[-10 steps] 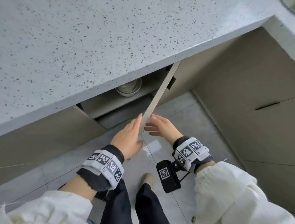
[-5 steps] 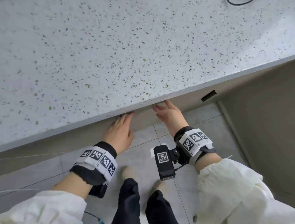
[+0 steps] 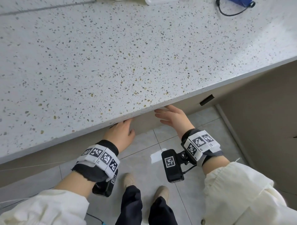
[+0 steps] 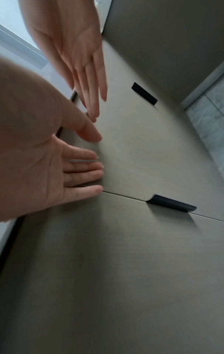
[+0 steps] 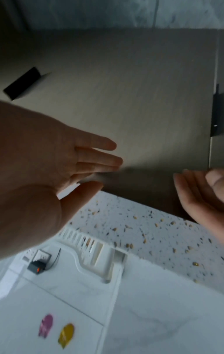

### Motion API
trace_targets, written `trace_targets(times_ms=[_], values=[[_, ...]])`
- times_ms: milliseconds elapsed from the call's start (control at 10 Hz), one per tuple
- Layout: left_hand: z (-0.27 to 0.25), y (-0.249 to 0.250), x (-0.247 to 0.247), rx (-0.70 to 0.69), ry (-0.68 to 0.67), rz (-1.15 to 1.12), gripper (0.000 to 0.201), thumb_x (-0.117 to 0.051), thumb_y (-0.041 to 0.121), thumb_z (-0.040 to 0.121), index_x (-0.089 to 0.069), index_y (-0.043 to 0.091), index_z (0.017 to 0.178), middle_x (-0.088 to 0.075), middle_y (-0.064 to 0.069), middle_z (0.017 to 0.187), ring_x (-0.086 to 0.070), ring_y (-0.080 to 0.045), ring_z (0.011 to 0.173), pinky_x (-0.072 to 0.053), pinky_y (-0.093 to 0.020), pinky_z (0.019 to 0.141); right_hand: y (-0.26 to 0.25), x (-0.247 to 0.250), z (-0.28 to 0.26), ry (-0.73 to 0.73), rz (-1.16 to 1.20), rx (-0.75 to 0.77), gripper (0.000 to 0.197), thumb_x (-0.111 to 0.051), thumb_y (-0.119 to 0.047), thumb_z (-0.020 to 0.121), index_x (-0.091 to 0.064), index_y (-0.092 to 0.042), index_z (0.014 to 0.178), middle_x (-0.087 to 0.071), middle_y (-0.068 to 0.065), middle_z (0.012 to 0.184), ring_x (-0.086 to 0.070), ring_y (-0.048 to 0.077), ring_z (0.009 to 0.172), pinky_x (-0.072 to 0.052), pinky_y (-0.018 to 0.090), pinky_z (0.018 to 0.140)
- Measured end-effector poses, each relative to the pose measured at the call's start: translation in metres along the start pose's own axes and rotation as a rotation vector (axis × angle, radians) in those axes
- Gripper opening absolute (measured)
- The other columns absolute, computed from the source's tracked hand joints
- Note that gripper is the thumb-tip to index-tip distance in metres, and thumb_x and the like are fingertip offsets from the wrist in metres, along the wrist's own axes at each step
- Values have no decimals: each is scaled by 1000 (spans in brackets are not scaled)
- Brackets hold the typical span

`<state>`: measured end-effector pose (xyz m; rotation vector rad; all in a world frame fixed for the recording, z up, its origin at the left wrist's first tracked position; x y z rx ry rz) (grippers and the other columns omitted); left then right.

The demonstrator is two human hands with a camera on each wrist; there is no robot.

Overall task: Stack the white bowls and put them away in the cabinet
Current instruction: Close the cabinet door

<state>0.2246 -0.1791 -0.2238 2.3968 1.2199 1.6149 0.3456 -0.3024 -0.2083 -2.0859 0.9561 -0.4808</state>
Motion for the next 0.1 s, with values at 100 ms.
trace_targets(times_ms=[100], values=[[-6, 2, 8, -30, -46, -26, 37, -37, 20, 93, -47, 16, 128, -60, -4, 128, -58, -21, 110, -49, -36, 92, -13, 6, -25, -39, -192, -3, 34, -40, -10, 91, -56, -6, 121, -69, 9, 100, -65, 22, 96, -47, 40, 100]])
Point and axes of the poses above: each hand's wrist, its own z-axis towards the middle knuckle, its own x-axis out of the back of the hand, y = z × x, the point moved 6 cm from there along z, towards the middle knuckle
